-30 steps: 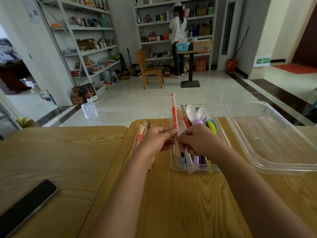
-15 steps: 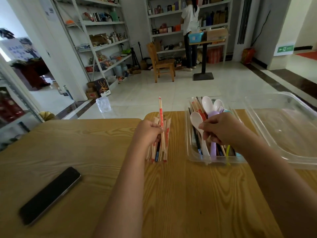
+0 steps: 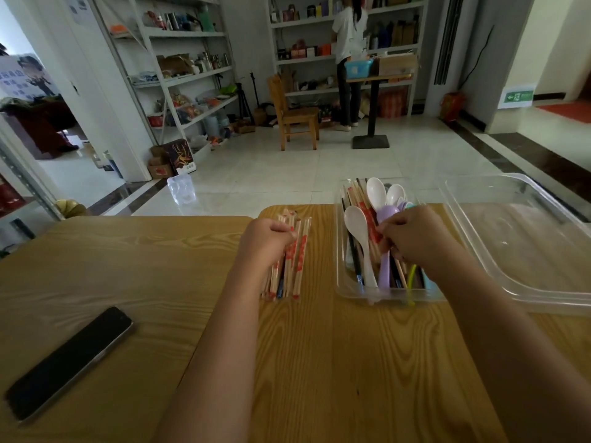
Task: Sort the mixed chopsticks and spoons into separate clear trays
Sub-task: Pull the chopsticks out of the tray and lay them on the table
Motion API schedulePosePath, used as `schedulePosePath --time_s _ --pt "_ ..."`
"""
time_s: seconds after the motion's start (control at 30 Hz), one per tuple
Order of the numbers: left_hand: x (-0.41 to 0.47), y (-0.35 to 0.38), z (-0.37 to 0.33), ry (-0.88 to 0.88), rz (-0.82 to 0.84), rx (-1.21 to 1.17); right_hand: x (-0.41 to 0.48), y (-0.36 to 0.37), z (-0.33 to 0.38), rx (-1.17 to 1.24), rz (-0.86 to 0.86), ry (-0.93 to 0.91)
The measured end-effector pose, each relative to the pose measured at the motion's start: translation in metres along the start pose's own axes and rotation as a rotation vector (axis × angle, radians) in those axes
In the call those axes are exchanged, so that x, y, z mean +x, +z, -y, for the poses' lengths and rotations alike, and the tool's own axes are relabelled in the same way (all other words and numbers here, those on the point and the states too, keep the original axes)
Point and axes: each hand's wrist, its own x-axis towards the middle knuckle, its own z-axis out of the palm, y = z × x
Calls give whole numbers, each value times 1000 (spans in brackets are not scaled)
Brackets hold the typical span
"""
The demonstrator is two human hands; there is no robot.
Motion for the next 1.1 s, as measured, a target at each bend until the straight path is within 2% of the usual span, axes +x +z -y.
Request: schedulePosePath --time_s 0.07,0.2,0.3,0.33,0.43,0.53,0.67,0.9,1.1 --pt "-3 3 -8 -2 34 -119 3 -1 -2 10 -62 91" --pt "-13 16 -22 31 92 -225 4 9 4 -9 -116 84" --pt "-20 28 -27 57 151 -228 -2 18 1 -185 -101 177" --pt "-21 31 -29 66 172 -223 -5 21 1 -255 -155 142" --pt "-23 34 -30 73 208 -239 -18 26 -8 -545 -225 -120" --pt "-24 32 -31 70 213 -279 -21 26 -12 -657 -189 -108" --pt "-25 32 -33 73 219 -288 -23 27 -13 -716 -165 -124" --pt "-26 32 -34 68 235 -308 -16 24 -11 -581 -251 -127" --pt "-26 32 -35 68 237 -329 -20 30 -11 -715 -152 -152"
